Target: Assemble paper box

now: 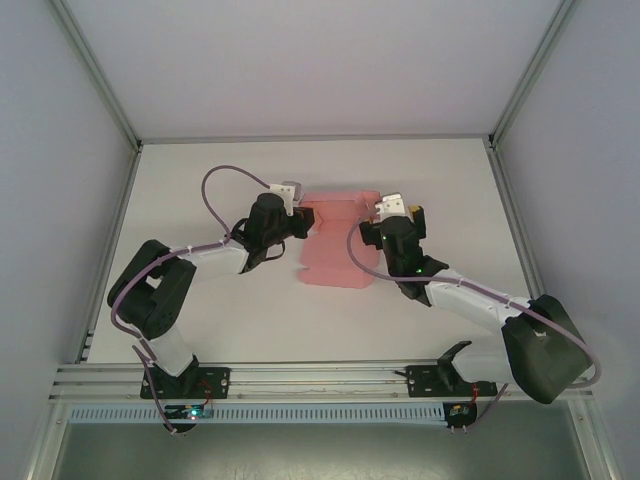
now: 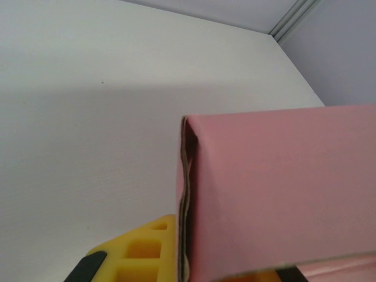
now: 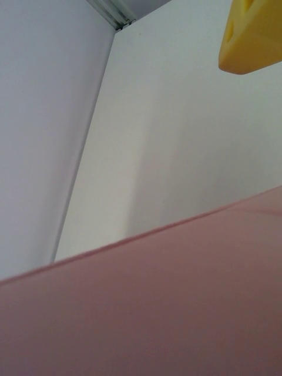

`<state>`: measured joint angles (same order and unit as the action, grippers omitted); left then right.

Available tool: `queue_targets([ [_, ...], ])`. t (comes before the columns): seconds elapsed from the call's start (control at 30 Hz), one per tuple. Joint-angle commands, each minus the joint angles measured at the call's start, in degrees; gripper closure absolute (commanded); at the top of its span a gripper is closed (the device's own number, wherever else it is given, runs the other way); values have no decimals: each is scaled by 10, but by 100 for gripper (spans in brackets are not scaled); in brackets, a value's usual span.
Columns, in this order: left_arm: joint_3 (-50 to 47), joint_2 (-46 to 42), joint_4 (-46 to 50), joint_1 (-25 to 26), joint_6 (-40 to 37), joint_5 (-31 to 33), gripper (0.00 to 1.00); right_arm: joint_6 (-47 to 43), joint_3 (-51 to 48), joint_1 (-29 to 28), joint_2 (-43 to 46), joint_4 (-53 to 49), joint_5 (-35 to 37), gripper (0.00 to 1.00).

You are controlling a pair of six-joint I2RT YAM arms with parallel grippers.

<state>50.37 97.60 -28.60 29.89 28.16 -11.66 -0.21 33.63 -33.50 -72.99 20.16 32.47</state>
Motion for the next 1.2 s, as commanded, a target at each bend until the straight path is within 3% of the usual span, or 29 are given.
queue_targets([
  [0.0, 0, -37, -43, 3, 30, -26, 99, -16, -13, -17, 2, 0, 60, 2],
  [0.07, 1, -34, -42, 2, 35, -25, 99, -13, -17, -18, 4, 3, 65, 2],
  [0.27, 9, -27, -16, -5, 30, -22, 99, -23, -17, -16, 77, -23, -37, 2],
  [0.53, -2, -17, -25, -20, 23, -53, 99, -37, -12, 17, 262, -176, -284, 2],
  [0.67, 6, -20, -10, -23, 8, -78, 99, -49, -38, 49, 347, -193, -278, 2],
  [0.8, 2, -28, -4, -23, -6, -91, 99, -25, -27, 131, 399, -201, -316, 2],
  [0.87, 2, -30, 1, -24, -9, -94, 99, 5, -18, 172, 400, -204, -316, 2],
  [0.97, -5, -33, -11, -24, -7, -97, 99, 35, 17, 240, 359, -263, -372, 2],
  [1.07, -8, -34, -17, -23, -8, -103, 99, 31, 51, 282, 287, -299, -488, 2],
  [1.17, -2, -36, -4, -24, -11, -102, 99, 14, 72, 285, 225, -292, -585, 8],
])
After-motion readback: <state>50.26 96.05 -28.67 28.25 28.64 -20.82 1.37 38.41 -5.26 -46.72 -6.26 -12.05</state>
